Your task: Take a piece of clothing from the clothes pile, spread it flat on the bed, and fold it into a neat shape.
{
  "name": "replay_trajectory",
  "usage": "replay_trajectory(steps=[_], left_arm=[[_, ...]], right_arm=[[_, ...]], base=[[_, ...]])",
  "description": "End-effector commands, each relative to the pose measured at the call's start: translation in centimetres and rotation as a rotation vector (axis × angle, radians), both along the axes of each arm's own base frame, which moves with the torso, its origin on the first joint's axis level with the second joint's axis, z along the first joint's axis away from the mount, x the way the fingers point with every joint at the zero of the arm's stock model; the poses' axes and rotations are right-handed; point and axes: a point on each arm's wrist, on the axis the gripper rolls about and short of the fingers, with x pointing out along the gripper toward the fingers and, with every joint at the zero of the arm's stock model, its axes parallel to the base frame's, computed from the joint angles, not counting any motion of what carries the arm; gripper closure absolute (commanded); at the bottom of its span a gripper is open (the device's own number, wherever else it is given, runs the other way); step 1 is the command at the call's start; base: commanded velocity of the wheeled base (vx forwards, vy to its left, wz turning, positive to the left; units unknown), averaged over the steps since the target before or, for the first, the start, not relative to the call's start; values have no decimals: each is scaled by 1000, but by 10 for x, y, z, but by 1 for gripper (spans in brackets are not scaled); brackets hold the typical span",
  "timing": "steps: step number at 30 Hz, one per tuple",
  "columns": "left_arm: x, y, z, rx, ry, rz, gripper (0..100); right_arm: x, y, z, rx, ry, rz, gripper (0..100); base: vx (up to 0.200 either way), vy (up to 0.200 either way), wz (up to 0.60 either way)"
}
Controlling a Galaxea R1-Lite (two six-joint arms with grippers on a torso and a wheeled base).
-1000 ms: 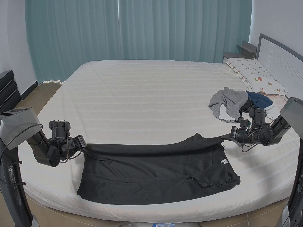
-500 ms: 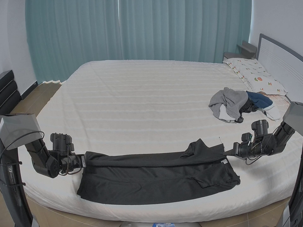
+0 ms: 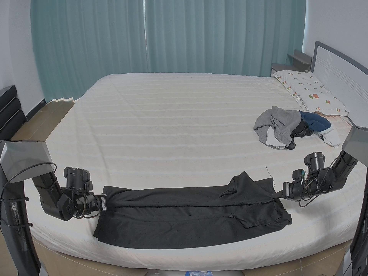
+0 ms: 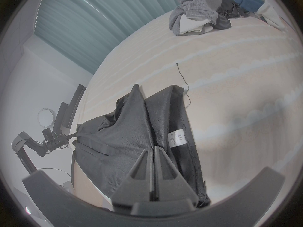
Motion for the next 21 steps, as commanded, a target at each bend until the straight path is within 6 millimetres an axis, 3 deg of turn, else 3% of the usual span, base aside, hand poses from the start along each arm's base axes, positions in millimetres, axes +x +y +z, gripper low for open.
replay_trajectory(steps=[1,16,17,19,20,21], left_arm=[[-2,-1,-1,1,10,-2,100],[-16,-5,-7,21,83,-34,100],[-16,-5,-7,22,85,-34,0],[-16,-5,-7,22,86,-34,0],[-16,-5,-7,22,86,-34,0],[-16,-5,-7,22,86,-34,0]], right_arm=[[2,-3,-1,-4,0,-6,100],[3,-9,-9,-5,20,-21,100],[3,-9,-10,-5,21,-20,100],[2,-7,-13,-6,29,-16,100],[2,-7,-13,-6,29,-16,0],[2,-7,-13,-6,29,-16,0]], base=[[0,0,0],[0,0,0],[0,0,0],[0,0,0],[0,0,0],[0,0,0]])
